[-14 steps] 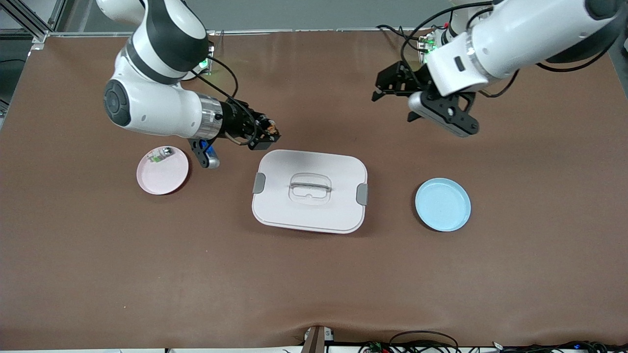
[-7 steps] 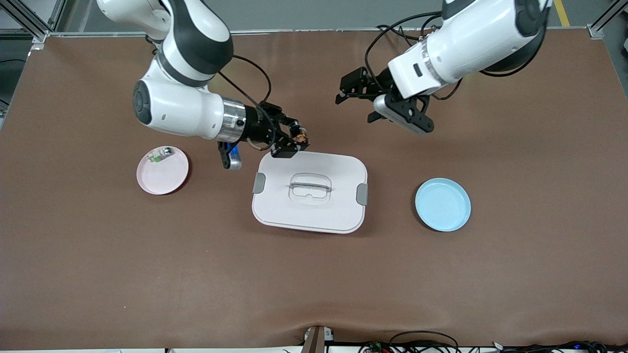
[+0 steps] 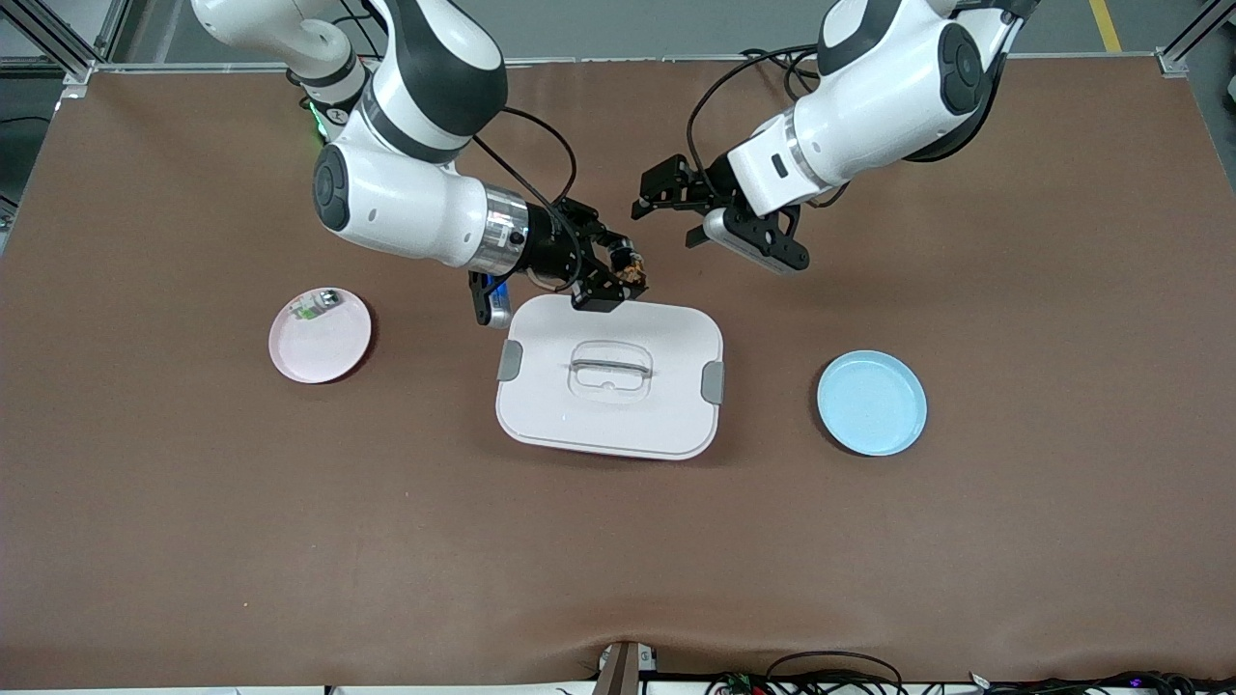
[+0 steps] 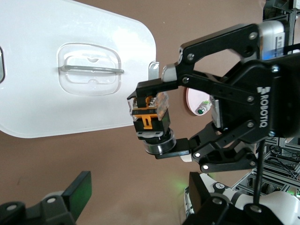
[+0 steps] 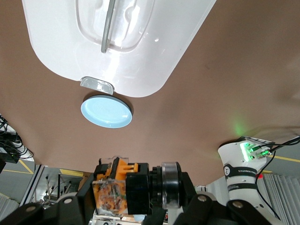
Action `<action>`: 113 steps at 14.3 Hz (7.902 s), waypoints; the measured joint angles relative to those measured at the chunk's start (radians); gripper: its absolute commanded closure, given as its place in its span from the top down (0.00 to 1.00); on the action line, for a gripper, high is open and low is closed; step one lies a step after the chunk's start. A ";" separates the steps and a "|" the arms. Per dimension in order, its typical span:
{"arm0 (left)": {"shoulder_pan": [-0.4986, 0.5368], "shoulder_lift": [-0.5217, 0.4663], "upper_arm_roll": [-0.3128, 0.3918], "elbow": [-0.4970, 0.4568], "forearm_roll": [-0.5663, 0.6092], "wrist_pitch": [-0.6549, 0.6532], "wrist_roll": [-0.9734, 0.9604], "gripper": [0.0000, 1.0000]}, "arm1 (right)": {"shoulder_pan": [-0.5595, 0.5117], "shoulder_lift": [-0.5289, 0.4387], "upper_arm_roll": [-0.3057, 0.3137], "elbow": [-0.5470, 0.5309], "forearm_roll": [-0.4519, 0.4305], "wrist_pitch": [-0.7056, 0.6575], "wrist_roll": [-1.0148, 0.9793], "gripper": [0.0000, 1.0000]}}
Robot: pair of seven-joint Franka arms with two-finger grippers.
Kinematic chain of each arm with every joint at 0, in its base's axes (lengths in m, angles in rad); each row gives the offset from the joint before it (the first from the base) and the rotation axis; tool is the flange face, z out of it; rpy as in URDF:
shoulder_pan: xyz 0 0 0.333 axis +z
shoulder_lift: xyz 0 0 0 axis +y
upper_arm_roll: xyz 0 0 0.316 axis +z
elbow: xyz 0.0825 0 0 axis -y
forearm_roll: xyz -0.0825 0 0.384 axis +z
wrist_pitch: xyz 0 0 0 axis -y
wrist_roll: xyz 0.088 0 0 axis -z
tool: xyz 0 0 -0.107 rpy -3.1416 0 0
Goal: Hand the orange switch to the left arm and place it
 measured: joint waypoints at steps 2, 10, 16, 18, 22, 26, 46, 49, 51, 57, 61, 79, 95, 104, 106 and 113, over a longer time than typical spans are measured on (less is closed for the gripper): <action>0.004 0.001 0.000 -0.008 -0.021 0.008 -0.001 0.83 | 0.003 0.006 0.000 0.004 0.000 0.001 0.003 0.37; 0.030 0.047 0.001 -0.014 -0.086 0.120 -0.014 0.78 | 0.003 0.009 -0.001 0.007 0.000 0.001 0.005 0.37; -0.025 0.099 -0.003 -0.014 -0.153 0.234 -0.014 0.73 | 0.003 0.009 -0.001 0.008 0.000 0.001 0.005 0.37; -0.044 0.105 -0.004 -0.014 -0.157 0.250 -0.014 0.61 | 0.004 0.009 -0.001 0.008 0.000 0.001 0.005 0.37; -0.049 0.120 -0.005 -0.010 -0.161 0.263 -0.013 0.09 | 0.005 0.011 -0.001 0.008 0.000 0.001 0.005 0.37; -0.049 0.123 -0.005 -0.008 -0.163 0.265 -0.009 0.00 | 0.005 0.013 -0.002 0.010 0.002 0.002 0.005 0.38; 0.125 0.131 0.005 -0.008 0.318 0.174 -0.006 0.00 | -0.002 -0.024 -0.029 0.050 -0.071 -0.074 0.003 1.00; 0.175 0.134 0.005 -0.009 0.402 0.113 0.008 0.00 | -0.029 -0.084 -0.034 0.053 -0.150 -0.197 -0.018 1.00; 0.210 0.140 0.006 -0.010 0.476 0.057 0.031 0.00 | -0.068 -0.121 -0.038 0.048 -0.173 -0.292 -0.087 1.00; 0.273 0.214 0.006 -0.019 0.725 -0.021 0.226 0.00 | -0.130 -0.296 -0.036 -0.118 -0.465 -0.396 -0.451 1.00; 0.317 0.281 0.007 -0.039 0.906 -0.024 0.424 0.00 | -0.146 -0.387 -0.037 -0.223 -0.606 -0.398 -0.675 1.00; 0.407 0.553 0.006 -0.114 1.359 0.238 0.714 0.99 | -0.615 -0.480 -0.043 -0.222 -0.854 -0.438 -1.517 1.00; 0.413 0.421 -0.030 0.305 1.064 -0.195 0.516 1.00 | -0.645 -0.240 -0.038 0.131 -0.856 -0.667 -1.448 1.00; 0.412 0.359 -0.037 0.457 0.976 -0.380 0.189 1.00 | -0.647 -0.330 -0.040 0.043 -0.856 -0.657 -1.448 1.00; 0.414 0.341 -0.037 0.484 0.974 -0.432 0.176 1.00 | -0.647 -0.333 -0.040 0.054 -0.856 -0.650 -1.448 1.00; 0.436 0.223 -0.037 0.504 0.963 -0.581 0.171 1.00 | -0.647 -0.333 -0.038 0.070 -0.870 -0.638 -1.448 1.00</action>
